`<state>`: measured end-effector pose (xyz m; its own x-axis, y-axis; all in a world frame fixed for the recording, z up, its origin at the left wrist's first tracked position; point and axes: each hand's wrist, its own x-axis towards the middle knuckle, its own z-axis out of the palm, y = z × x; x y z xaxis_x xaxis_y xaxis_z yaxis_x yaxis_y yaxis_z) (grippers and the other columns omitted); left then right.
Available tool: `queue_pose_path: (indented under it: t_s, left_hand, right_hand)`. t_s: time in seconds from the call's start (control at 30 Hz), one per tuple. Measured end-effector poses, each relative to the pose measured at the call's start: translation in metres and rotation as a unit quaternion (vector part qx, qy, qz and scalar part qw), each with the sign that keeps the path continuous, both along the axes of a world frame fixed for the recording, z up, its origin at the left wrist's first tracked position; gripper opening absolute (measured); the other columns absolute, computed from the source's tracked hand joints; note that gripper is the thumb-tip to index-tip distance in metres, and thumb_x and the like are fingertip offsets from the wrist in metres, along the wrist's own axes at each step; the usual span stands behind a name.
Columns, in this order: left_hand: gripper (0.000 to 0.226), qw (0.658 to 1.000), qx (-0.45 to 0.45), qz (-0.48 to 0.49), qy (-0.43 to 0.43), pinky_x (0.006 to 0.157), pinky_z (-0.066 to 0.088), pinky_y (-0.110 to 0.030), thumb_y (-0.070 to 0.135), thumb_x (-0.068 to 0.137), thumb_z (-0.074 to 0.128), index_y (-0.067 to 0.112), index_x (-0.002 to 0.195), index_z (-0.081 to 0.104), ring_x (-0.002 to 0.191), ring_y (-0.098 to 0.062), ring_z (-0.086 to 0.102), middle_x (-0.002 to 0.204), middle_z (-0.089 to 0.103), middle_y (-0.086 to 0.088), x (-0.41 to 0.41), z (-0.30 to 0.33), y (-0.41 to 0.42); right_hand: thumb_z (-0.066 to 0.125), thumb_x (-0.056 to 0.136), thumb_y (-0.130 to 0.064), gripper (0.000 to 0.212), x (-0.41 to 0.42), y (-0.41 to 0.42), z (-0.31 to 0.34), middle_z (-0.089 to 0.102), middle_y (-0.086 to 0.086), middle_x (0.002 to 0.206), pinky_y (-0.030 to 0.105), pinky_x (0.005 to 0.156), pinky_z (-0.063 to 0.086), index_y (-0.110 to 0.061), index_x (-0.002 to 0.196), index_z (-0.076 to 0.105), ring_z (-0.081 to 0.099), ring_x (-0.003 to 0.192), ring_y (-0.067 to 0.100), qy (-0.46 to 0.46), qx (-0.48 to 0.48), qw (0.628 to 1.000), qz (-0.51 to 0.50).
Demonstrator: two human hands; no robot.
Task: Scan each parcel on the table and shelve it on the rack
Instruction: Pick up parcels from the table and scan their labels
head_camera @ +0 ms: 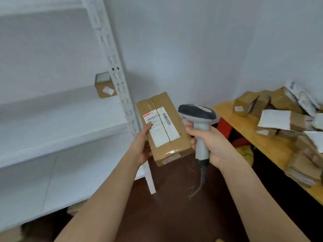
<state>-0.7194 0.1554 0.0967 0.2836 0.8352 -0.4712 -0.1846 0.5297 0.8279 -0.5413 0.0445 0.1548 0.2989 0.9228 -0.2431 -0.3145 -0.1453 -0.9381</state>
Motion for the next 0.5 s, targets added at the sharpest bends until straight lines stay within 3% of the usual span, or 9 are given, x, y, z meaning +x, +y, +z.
queue_pose_path:
  t_s: [0.07, 0.2, 0.33, 0.5]
  left_hand:
    - [0.054, 0.999, 0.003, 0.047, 0.000, 0.098, 0.052, -0.047, 0.052, 0.081, 0.071, 0.020, 0.125, 0.065, 0.107, -0.028, 0.069, 0.115, 0.072, -0.008, -0.068, 0.010, -0.004]
    - [0.035, 0.993, -0.003, 0.113, -0.015, 0.068, 0.060, -0.039, 0.048, 0.093, 0.057, 0.020, 0.112, 0.068, 0.080, -0.027, 0.073, 0.103, 0.075, -0.009, -0.171, 0.024, -0.011]
    - [0.028, 0.990, 0.011, 0.139, -0.009, 0.081, 0.056, -0.044, 0.032, 0.094, 0.055, 0.019, 0.117, 0.064, 0.088, -0.031, 0.071, 0.106, 0.075, -0.012, -0.229, 0.033, -0.008]
    - [0.026, 0.992, 0.013, 0.123, 0.004, 0.072, 0.056, -0.037, 0.021, 0.095, 0.051, 0.017, 0.117, 0.065, 0.082, -0.025, 0.073, 0.108, 0.075, -0.008, -0.265, 0.033, 0.030]
  right_hand:
    - [0.073, 0.085, -0.009, 0.026, -0.058, 0.015, -0.003, 0.065, 0.001, 0.076, 0.027, 0.057, 0.046, -0.010, 0.110, 0.067, 0.054, 0.055, 0.010, -0.003, -0.012, 0.998, 0.056]
    - [0.070, 0.087, -0.008, 0.020, -0.155, 0.038, -0.003, 0.063, 0.004, 0.075, 0.025, 0.055, 0.047, -0.011, 0.105, 0.062, 0.056, 0.055, 0.009, -0.010, -0.025, 0.989, 0.148]
    - [0.069, 0.088, -0.008, 0.017, -0.213, 0.063, -0.005, 0.062, 0.001, 0.071, 0.024, 0.056, 0.046, -0.013, 0.102, 0.062, 0.055, 0.054, 0.008, -0.035, -0.035, 0.981, 0.190]
    - [0.067, 0.089, -0.006, 0.015, -0.243, 0.115, -0.007, 0.063, 0.000, 0.070, 0.020, 0.052, 0.046, -0.015, 0.099, 0.061, 0.053, 0.051, 0.007, -0.051, -0.044, 0.981, 0.179]
